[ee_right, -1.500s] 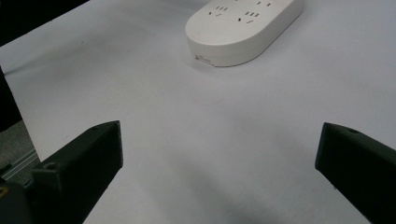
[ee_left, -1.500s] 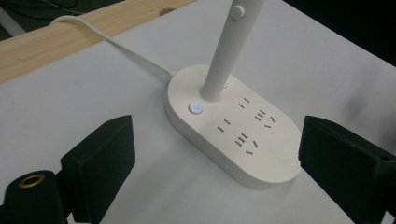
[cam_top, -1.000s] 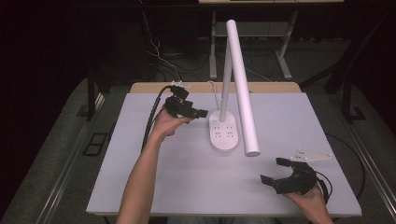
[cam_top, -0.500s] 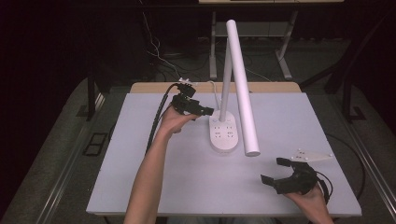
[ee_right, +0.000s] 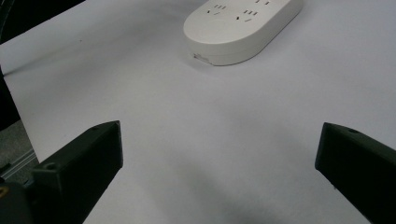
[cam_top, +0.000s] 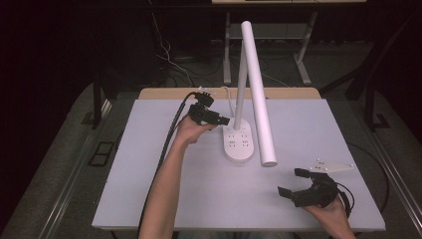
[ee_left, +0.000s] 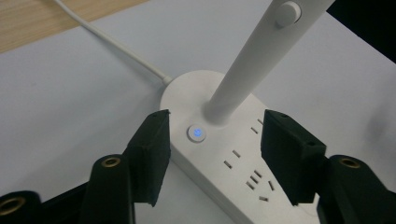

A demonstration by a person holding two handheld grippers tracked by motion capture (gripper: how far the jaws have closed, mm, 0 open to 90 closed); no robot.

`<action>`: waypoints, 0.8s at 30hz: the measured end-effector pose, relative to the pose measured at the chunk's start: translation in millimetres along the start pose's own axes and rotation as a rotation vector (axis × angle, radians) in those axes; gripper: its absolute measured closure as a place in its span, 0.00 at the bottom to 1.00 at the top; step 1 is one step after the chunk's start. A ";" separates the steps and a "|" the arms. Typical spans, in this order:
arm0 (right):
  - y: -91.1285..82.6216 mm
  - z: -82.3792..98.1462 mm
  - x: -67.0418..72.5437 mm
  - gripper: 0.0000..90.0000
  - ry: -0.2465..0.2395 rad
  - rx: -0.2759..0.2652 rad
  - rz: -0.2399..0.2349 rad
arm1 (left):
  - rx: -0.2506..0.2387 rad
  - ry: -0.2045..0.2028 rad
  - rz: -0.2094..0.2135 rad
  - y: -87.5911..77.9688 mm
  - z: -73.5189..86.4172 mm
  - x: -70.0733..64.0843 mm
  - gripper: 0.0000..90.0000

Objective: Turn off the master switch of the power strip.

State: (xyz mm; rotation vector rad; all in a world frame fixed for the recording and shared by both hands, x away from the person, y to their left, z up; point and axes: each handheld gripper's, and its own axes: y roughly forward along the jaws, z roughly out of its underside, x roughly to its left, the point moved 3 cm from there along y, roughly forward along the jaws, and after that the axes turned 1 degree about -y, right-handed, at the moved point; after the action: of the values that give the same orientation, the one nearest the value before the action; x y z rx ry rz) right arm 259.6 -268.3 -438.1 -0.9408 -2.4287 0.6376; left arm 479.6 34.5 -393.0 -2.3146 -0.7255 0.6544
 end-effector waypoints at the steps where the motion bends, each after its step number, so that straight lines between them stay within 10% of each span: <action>1: 0.0 0.0 0.0 0.00 0.000 0.000 0.000 | 0.000 -0.001 0.005 1.2 0.1 0.2 0.49; 24: -0.2 0.1 -0.8 0.00 -0.004 0.003 -0.001 | 0.005 -0.076 0.036 28.3 6.1 2.1 1.00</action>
State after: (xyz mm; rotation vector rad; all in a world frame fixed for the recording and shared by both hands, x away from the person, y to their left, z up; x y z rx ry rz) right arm 260.0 -269.0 -438.3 -0.9374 -2.4315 0.6429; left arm 486.7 19.7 -417.0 -2.3134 -0.7174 0.7625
